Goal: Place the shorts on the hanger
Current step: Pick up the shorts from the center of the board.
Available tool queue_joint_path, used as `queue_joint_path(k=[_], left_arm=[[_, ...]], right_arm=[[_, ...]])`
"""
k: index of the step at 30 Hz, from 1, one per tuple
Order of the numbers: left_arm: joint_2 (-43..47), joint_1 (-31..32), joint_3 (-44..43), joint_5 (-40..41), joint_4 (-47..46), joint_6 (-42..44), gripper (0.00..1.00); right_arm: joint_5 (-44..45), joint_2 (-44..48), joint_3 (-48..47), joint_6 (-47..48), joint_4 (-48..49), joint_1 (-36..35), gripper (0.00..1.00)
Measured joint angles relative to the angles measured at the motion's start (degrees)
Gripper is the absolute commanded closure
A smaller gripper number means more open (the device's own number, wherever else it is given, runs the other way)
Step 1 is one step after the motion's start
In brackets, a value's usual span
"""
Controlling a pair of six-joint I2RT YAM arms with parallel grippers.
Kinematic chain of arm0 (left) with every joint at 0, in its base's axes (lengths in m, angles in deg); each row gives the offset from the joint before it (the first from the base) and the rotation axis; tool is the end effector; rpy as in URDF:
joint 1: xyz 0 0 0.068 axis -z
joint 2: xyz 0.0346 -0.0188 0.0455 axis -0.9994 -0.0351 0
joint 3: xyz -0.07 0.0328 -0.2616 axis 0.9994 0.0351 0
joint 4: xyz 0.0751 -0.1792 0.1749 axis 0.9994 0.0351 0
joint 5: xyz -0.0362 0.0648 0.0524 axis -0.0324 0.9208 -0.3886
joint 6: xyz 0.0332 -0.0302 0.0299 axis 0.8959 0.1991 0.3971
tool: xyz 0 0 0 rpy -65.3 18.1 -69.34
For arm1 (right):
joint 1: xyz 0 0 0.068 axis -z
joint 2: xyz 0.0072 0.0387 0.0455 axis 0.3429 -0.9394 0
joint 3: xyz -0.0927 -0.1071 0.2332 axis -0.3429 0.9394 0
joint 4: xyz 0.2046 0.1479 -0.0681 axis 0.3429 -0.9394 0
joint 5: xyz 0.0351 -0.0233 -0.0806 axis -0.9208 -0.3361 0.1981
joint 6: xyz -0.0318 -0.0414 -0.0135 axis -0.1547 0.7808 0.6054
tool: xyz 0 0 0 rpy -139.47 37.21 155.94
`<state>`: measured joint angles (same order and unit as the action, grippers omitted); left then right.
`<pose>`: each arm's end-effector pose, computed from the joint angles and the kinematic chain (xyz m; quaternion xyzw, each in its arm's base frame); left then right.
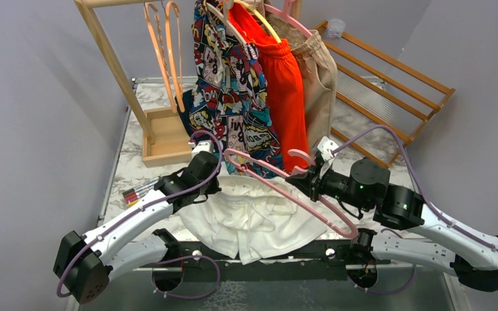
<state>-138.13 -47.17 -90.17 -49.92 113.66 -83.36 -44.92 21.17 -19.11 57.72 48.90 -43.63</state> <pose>0.1531 -0.1205 0.2325 -0.0259 0.9291 -0.1319 0.3446 0.0734 0.1384 0.3681 -0.3408 0.6994 0.3199 0.5407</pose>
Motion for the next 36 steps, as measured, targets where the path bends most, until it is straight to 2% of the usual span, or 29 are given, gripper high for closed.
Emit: queue_joint_path(k=[7,15,36], left_arm=[[2.6,0.0,0.2,0.0,0.0,0.0,1.0],[4.5,0.0,0.2,-0.1,0.1,0.2,1.0],[7.0,0.0,0.2,-0.2,0.8,1.7,1.0]], right_arm=[[-7.2,-2.6,-6.1,1.9,-6.4,0.0,0.99],[-8.5,-3.5,-1.9,2.1,-8.5,0.0,0.99],[-7.6,-5.6,3.0,5.2,0.2,0.0,0.99]])
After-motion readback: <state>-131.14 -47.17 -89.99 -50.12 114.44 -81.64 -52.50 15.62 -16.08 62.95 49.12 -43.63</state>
